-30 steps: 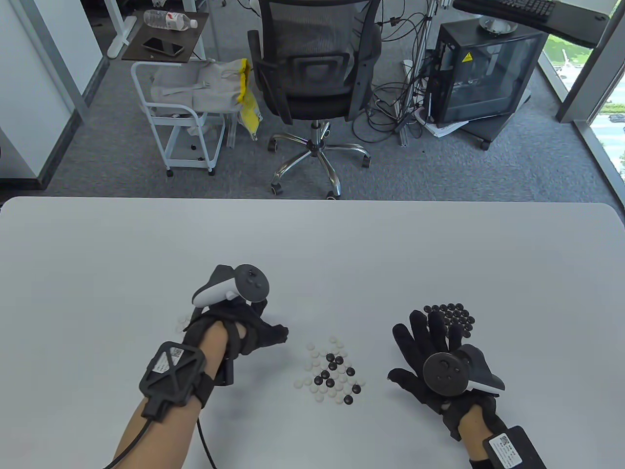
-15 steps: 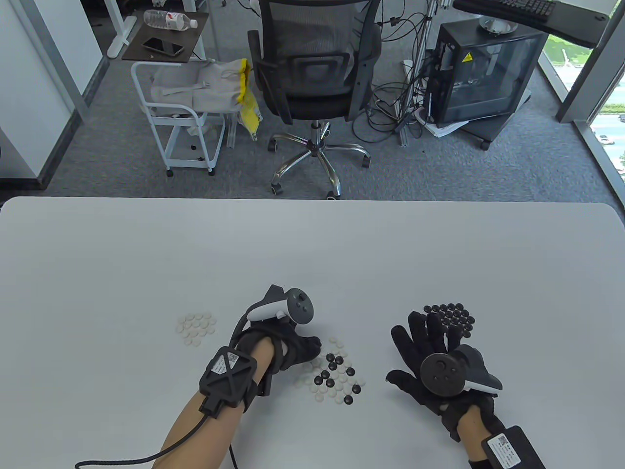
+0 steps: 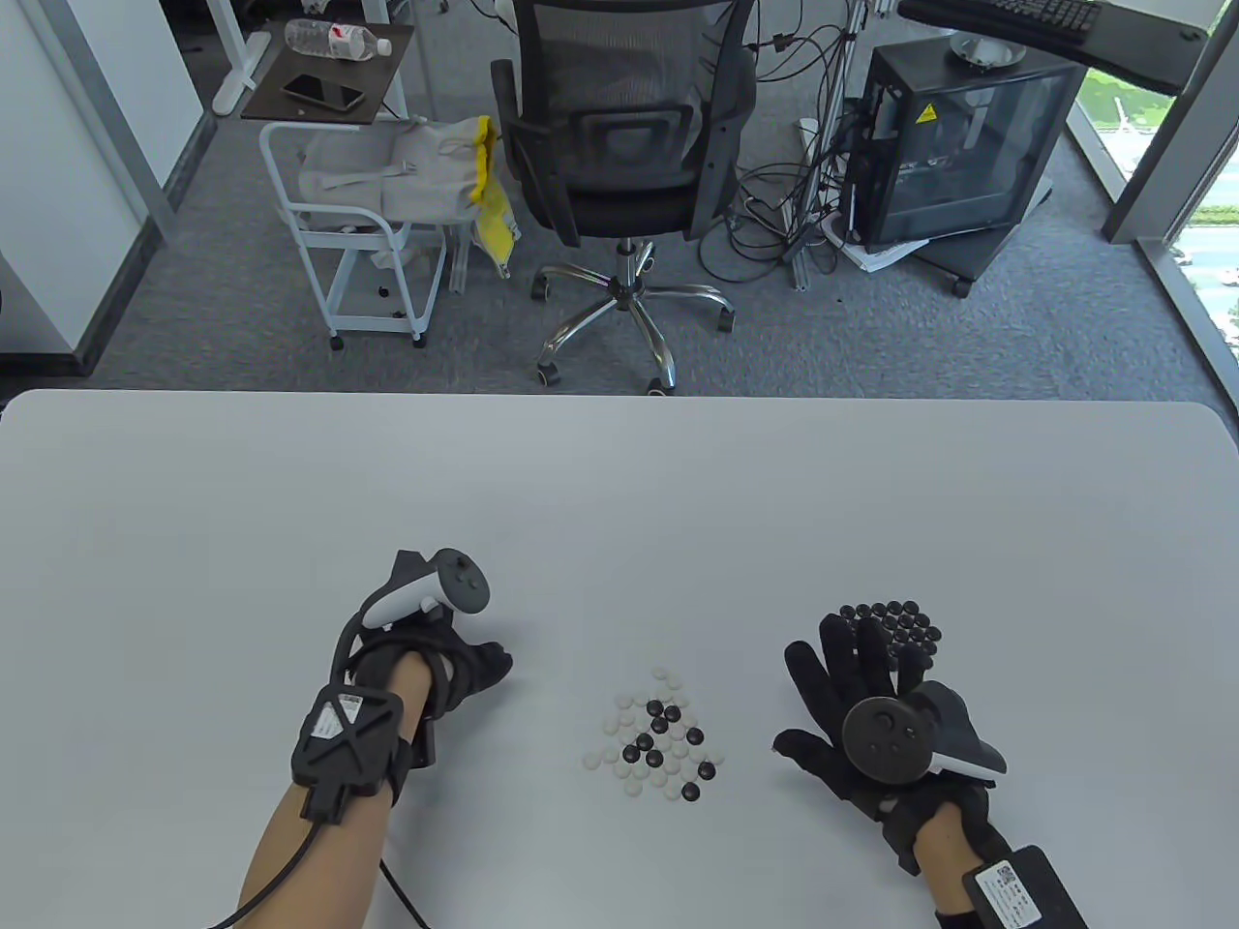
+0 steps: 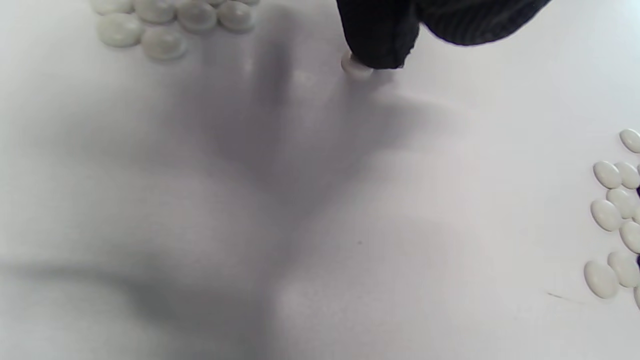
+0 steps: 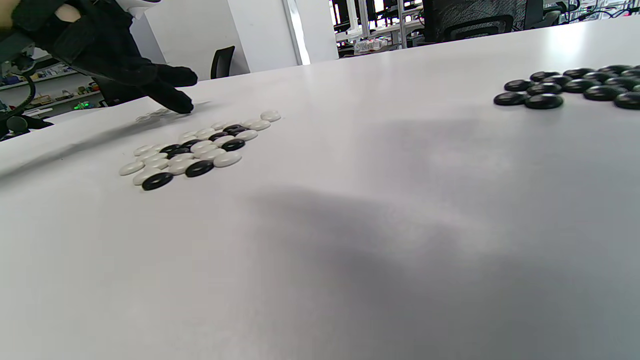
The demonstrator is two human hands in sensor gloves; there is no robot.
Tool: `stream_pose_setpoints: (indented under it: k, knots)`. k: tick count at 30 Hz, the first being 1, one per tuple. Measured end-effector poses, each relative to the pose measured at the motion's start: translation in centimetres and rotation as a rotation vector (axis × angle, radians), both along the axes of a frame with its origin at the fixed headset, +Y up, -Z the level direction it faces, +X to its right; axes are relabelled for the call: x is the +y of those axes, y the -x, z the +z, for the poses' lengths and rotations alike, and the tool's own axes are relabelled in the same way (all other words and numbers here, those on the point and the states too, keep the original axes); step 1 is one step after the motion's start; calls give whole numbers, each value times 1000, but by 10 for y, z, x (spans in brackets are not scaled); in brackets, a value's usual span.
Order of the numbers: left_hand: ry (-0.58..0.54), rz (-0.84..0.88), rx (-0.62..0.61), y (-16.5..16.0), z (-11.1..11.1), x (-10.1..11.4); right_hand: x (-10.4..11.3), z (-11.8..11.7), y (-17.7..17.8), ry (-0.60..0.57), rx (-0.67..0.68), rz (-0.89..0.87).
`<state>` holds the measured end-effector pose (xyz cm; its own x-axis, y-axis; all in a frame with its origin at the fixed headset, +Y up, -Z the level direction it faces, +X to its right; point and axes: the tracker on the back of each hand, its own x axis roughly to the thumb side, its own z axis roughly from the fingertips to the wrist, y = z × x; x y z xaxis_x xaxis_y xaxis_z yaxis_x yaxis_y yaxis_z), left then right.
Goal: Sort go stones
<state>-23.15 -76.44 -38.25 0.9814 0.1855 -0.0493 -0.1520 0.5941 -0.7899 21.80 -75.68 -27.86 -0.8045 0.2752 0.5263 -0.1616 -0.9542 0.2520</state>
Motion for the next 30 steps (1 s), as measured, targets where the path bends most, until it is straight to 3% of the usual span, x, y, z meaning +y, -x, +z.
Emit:
stream_pose_setpoints:
  k: [8, 15, 19, 24, 30]
  knots:
    - [3, -39, 84, 41, 10, 3, -1, -1, -2, 16, -6, 13]
    - [0, -56, 110, 51, 12, 6, 0, -1, -3, 11, -9, 9]
    - [-49, -9, 50, 33, 11, 22, 0, -1, -3, 8, -10, 9]
    - [-94, 33, -88, -12, 11, 40, 1, 0, -4, 8, -13, 6]
    - [-111, 101, -250, -73, 13, 41, 1, 0, -4, 7, -15, 4]
